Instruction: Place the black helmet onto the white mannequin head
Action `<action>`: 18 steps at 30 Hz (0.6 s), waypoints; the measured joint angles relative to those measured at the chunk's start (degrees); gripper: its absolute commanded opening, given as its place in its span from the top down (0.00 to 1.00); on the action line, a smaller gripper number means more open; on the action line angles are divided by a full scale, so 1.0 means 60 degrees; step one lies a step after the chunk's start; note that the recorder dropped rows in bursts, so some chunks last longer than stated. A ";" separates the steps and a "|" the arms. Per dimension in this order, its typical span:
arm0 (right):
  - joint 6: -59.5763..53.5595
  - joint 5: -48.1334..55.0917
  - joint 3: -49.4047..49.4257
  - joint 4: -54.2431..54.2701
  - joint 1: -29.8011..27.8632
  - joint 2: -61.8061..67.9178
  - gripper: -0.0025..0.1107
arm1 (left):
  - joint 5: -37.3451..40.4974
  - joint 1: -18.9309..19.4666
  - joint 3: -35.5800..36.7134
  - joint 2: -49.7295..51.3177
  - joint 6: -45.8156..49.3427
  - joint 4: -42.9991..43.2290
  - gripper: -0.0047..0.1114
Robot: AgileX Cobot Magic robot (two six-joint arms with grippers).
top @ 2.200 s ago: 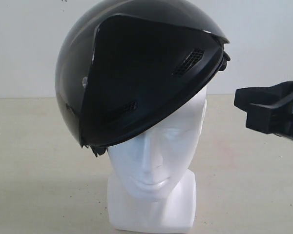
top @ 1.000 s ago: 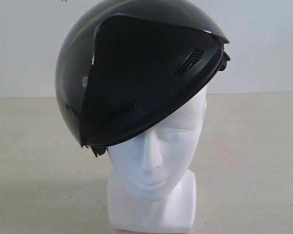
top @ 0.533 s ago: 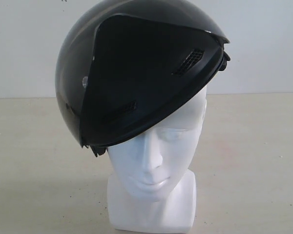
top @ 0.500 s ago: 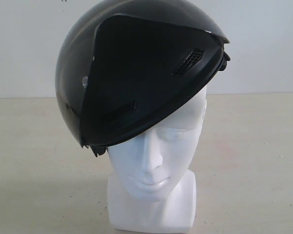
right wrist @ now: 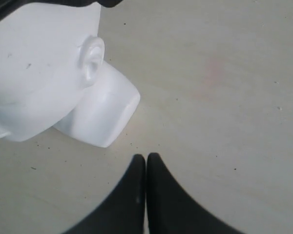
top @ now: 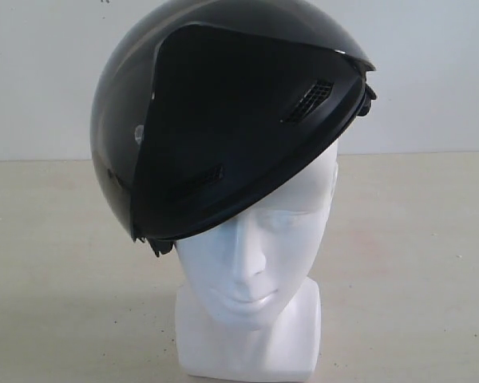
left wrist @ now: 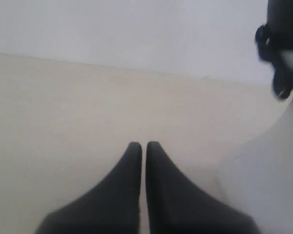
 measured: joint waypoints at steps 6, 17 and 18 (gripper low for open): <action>0.0000 -0.0260 0.0000 0.0039 0.0000 0.0000 0.98 | -0.1467 0.0000 0.0000 0.0000 -0.0357 -0.8403 0.92; 0.0120 -0.1123 0.0000 -0.0018 0.0000 0.0000 0.98 | -0.2124 0.0000 -0.2113 0.1395 0.0832 -0.7943 0.92; 0.0196 -0.1358 0.0000 -0.0018 0.0000 0.0000 0.98 | -0.1837 0.0000 -0.2540 0.1913 0.0879 -0.7811 0.92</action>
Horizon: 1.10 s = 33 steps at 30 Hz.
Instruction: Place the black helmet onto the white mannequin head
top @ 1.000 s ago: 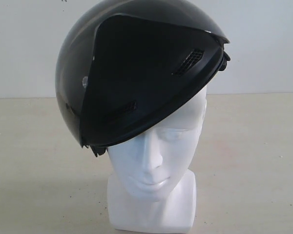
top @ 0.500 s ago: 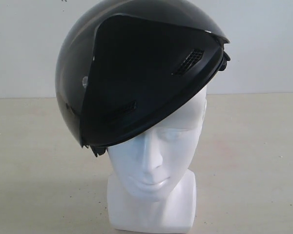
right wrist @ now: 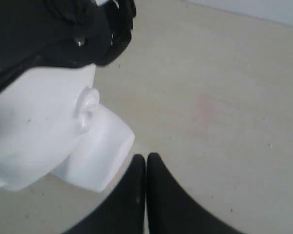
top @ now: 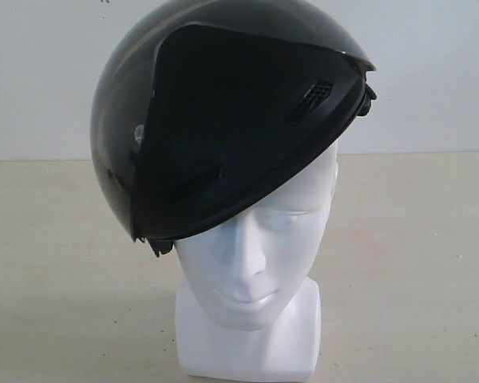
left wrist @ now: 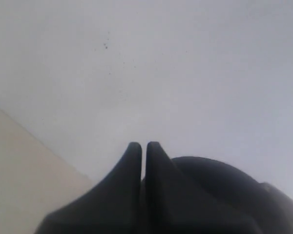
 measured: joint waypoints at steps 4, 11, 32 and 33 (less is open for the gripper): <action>0.0465 -0.1124 -0.0020 0.0000 -0.0122 0.0000 0.98 | 0.1482 0.0000 -0.1816 0.2226 0.0220 0.0817 0.92; 0.0797 -0.1344 -0.1554 0.0075 -0.0925 0.0520 0.98 | 0.4244 0.0000 -0.4561 0.5694 0.0556 0.2342 0.92; -0.2128 0.1493 -0.4667 0.4920 -0.1213 0.4231 0.98 | 0.4630 0.0000 -0.6290 0.8838 0.1385 0.2814 0.92; -0.2204 0.1603 -0.4667 0.5152 -0.1213 0.4274 0.98 | 0.4614 0.0000 -0.6290 0.9023 0.1406 0.2814 0.92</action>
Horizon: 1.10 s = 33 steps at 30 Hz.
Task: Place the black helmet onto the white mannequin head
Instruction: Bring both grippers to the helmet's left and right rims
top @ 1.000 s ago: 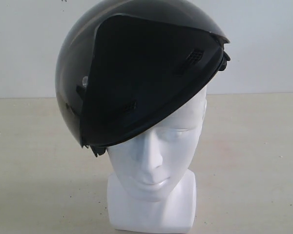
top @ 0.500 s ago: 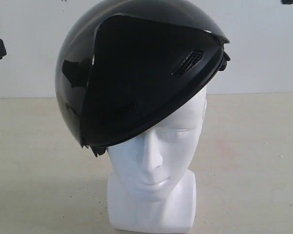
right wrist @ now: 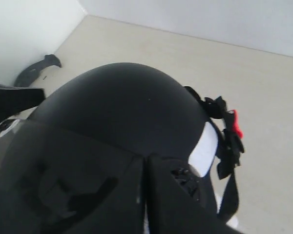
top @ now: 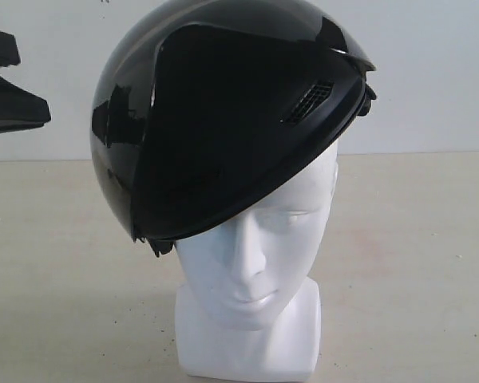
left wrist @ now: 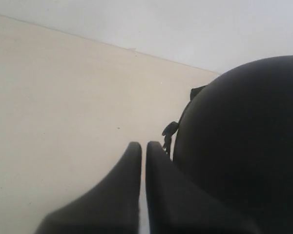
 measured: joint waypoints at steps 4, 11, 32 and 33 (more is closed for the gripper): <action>-0.0142 0.0227 0.0000 0.0247 0.0000 0.0107 0.98 | 0.0047 0.0000 0.0000 0.0606 0.0036 0.0000 0.92; -0.0142 0.0243 0.0000 0.0227 0.0000 0.0141 0.98 | 0.0049 0.0000 0.0000 0.0934 0.0897 -0.0966 0.92; -0.0497 -0.0795 0.1512 0.0628 0.0181 0.0215 0.98 | -0.0005 0.0000 0.0000 0.0934 0.2426 -0.2617 0.92; -0.0497 -0.0818 0.1552 0.0646 0.0181 0.0212 0.98 | -0.0005 0.0000 0.0000 0.0934 0.2526 -0.2746 0.92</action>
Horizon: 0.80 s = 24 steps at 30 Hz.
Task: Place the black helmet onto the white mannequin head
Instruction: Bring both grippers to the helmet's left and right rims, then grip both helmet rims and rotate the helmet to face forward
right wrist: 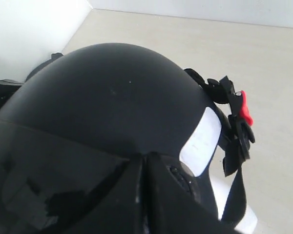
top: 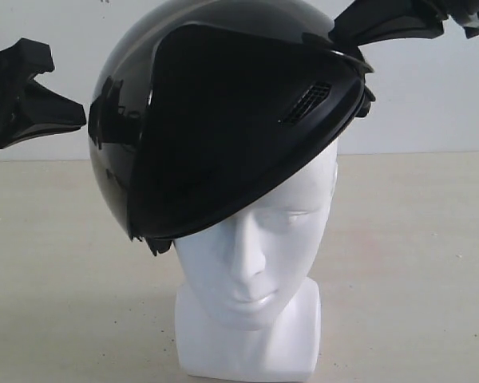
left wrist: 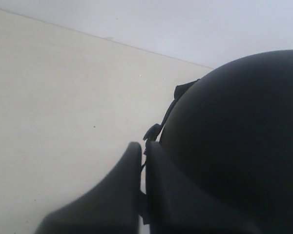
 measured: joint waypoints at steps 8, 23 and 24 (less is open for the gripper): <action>0.0093 0.0063 0.0094 -0.0491 0.0000 -0.0168 0.98 | 0.0017 0.0000 0.0000 0.0000 0.0539 -0.0537 0.92; 0.0311 0.0785 0.0240 -0.1279 0.0000 -0.0382 0.98 | 0.0181 0.0000 0.0000 0.0000 0.1060 -0.1268 0.92; 0.0311 0.0825 0.0240 -0.1295 0.0000 -0.0388 0.98 | 0.0181 0.0000 0.0000 0.0000 0.1079 -0.1331 0.92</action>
